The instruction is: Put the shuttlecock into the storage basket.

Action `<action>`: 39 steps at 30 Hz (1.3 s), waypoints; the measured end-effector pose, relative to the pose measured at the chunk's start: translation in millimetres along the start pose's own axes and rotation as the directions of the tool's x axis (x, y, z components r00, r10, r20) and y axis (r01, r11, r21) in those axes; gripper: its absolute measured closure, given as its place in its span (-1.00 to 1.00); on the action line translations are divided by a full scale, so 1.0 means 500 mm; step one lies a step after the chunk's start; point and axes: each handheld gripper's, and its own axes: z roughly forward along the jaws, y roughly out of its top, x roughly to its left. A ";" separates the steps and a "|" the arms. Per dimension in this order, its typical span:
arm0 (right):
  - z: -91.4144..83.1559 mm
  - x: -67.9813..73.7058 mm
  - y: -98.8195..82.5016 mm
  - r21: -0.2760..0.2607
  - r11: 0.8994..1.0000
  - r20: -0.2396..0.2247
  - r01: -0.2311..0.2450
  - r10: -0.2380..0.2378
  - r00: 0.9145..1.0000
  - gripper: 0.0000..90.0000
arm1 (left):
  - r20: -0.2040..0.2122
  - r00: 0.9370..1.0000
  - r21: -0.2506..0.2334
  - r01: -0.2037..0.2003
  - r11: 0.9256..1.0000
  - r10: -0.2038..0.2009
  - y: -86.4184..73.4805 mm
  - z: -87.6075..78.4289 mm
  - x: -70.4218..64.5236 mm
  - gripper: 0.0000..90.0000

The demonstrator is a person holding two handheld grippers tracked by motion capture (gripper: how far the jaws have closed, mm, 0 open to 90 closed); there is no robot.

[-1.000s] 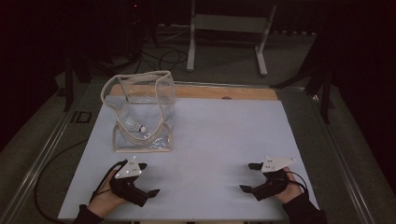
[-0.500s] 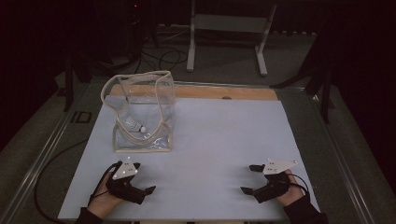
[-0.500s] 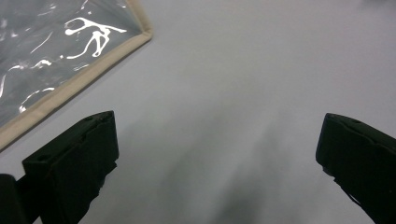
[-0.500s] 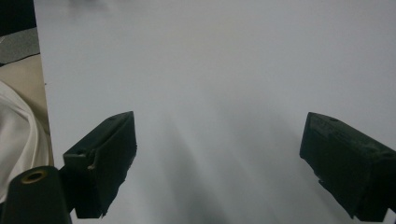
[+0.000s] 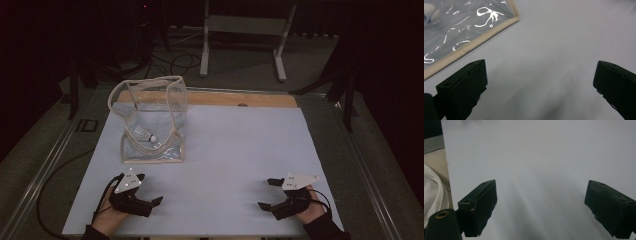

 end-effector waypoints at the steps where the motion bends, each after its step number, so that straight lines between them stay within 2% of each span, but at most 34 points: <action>1: 0.000 0.000 -0.001 0.001 1.000 0.002 -0.001 0.001 1.000 -0.76 | -0.001 1.000 -0.008 0.003 1.000 -0.003 -0.001 -0.001 0.000 -0.99; 3: 0.002 0.000 -0.002 -0.014 1.000 0.020 0.009 -0.009 1.000 -0.76 | -0.010 1.000 -0.030 0.007 1.000 -0.008 -0.003 -0.004 0.000 -0.99; 6: 0.003 -0.002 -0.002 -0.020 1.000 0.020 0.005 -0.005 1.000 -0.76 | -0.016 1.000 -0.060 0.005 0.998 -0.006 -0.005 -0.006 0.000 -0.99; 17: 0.017 -0.004 -0.005 -0.018 1.000 0.049 0.012 -0.011 0.999 -0.76 | -0.032 0.999 -0.065 -0.011 0.998 0.009 -0.012 -0.005 0.004 -0.99; 20: 0.017 -0.004 -0.004 -0.025 1.000 0.046 0.006 -0.005 0.999 -0.76 | -0.031 0.999 -0.091 -0.014 0.996 0.011 -0.011 -0.007 0.003 -0.99; 25: 0.019 -0.005 -0.005 -0.027 1.000 0.051 0.007 -0.006 0.999 -0.76 | -0.051 0.999 -0.088 -0.024 0.996 0.020 -0.011 -0.005 0.002 -0.99; 32: 0.018 -0.006 -0.005 -0.031 0.999 0.058 0.011 -0.009 0.998 -0.76 | -0.066 0.998 -0.118 -0.033 0.992 0.025 -0.012 -0.006 0.002 -0.99; 39: 0.019 -0.004 -0.005 -0.024 1.000 0.057 0.006 -0.005 0.998 -0.76 | -0.062 0.998 -0.122 -0.032 0.992 0.025 -0.012 -0.006 0.002 -0.99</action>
